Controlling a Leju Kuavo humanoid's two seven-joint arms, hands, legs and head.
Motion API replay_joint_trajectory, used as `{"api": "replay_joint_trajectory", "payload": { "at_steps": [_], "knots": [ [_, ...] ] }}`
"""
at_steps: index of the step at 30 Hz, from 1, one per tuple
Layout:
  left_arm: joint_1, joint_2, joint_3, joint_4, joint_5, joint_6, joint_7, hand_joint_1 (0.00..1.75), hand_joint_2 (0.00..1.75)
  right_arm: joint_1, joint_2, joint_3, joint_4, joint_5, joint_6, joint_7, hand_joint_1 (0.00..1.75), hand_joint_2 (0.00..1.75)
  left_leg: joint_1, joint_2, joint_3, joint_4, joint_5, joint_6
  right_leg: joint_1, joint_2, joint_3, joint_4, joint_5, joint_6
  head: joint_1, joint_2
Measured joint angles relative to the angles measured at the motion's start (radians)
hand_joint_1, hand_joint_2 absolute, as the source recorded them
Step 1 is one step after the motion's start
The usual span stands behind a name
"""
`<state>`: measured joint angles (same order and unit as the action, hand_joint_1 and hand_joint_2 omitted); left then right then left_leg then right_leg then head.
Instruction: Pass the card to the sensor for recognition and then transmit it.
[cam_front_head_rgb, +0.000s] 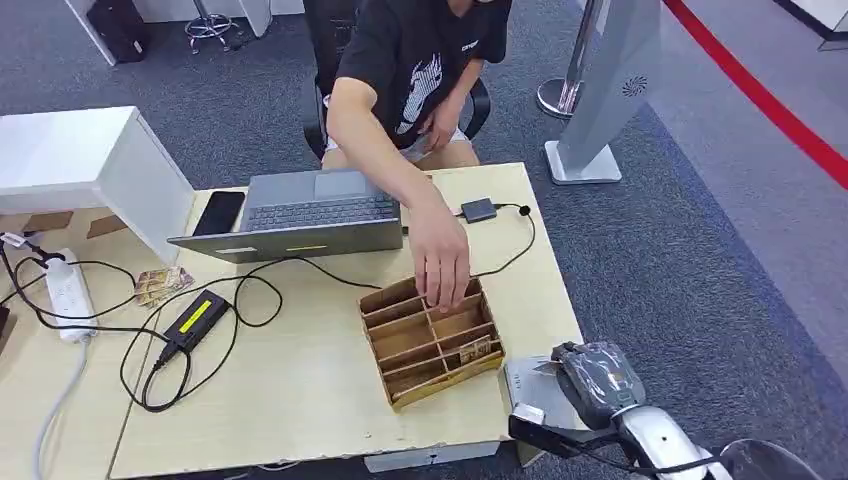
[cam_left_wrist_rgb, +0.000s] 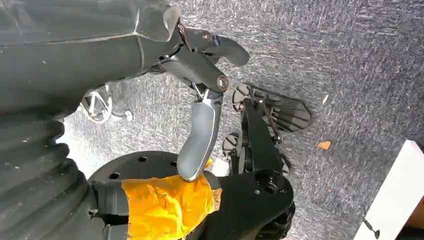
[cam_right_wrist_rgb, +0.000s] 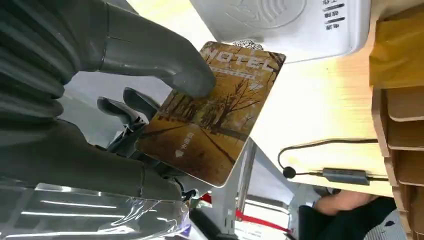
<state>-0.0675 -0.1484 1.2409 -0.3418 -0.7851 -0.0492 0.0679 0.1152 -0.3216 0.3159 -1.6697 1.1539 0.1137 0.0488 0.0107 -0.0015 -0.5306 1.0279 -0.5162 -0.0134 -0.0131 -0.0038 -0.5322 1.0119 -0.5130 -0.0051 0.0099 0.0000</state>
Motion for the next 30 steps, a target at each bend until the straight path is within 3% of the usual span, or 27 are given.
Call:
{"api": "replay_joint_trajectory", "payload": {
  "at_steps": [6, 10, 17, 21, 26, 30],
  "knots": [
    [-0.001, 0.004, 0.004, 0.000, -0.005, -0.003, 0.000, 0.00, 1.75, -0.024, -0.028, 0.024, 0.024, -0.030, -0.016, -0.029, 1.75, 1.75, 0.000, 0.000, 0.001, 0.000, 0.000, 0.000, 0.000, 0.000, 0.001, 0.000, 0.000, 0.000, 0.000, 0.000],
    [-0.001, 0.003, 0.010, 0.000, -0.003, -0.002, 0.001, 0.00, 1.75, -0.008, -0.037, 0.034, 0.009, -0.034, -0.065, -0.031, 1.75, 1.75, 0.000, 0.000, 0.000, 0.000, 0.000, 0.000, 0.000, -0.001, 0.000, 0.000, 0.000, 0.000, 0.000, 0.000],
    [-0.001, -0.008, 0.040, -0.006, 0.019, 0.013, 0.010, 0.00, 1.75, 0.073, -0.053, -0.017, -0.191, -0.007, -0.193, -0.055, 1.75, 1.75, 0.000, 0.000, -0.001, 0.000, 0.000, 0.000, 0.000, -0.001, -0.002, 0.000, 0.000, 0.000, 0.000, 0.000],
    [-0.001, -0.016, 0.050, -0.009, 0.020, 0.016, 0.010, 0.00, 1.75, 0.102, -0.051, -0.080, -0.339, -0.042, -0.221, -0.142, 1.75, 1.75, 0.000, 0.000, -0.002, 0.000, 0.000, 0.000, 0.000, -0.001, -0.002, 0.000, 0.000, 0.000, 0.000, 0.000],
    [-0.002, -0.018, 0.053, -0.010, 0.009, 0.017, 0.010, 0.00, 1.75, 0.080, -0.046, -0.115, -0.417, -0.089, -0.219, -0.217, 1.75, 1.75, 0.000, 0.001, -0.002, 0.000, 0.000, 0.000, 0.000, 0.000, -0.001, 0.000, 0.002, 0.000, 0.000, 0.000],
    [-0.009, -0.013, 0.052, -0.010, -0.021, 0.011, 0.003, 0.00, 1.75, -0.108, -0.045, -0.066, -0.359, -0.139, -0.108, -0.228, 1.75, 1.75, 0.000, 0.008, -0.003, 0.000, 0.003, 0.001, 0.000, 0.007, -0.003, 0.000, 0.006, 0.001, 0.000, 0.000]
  ]
}}
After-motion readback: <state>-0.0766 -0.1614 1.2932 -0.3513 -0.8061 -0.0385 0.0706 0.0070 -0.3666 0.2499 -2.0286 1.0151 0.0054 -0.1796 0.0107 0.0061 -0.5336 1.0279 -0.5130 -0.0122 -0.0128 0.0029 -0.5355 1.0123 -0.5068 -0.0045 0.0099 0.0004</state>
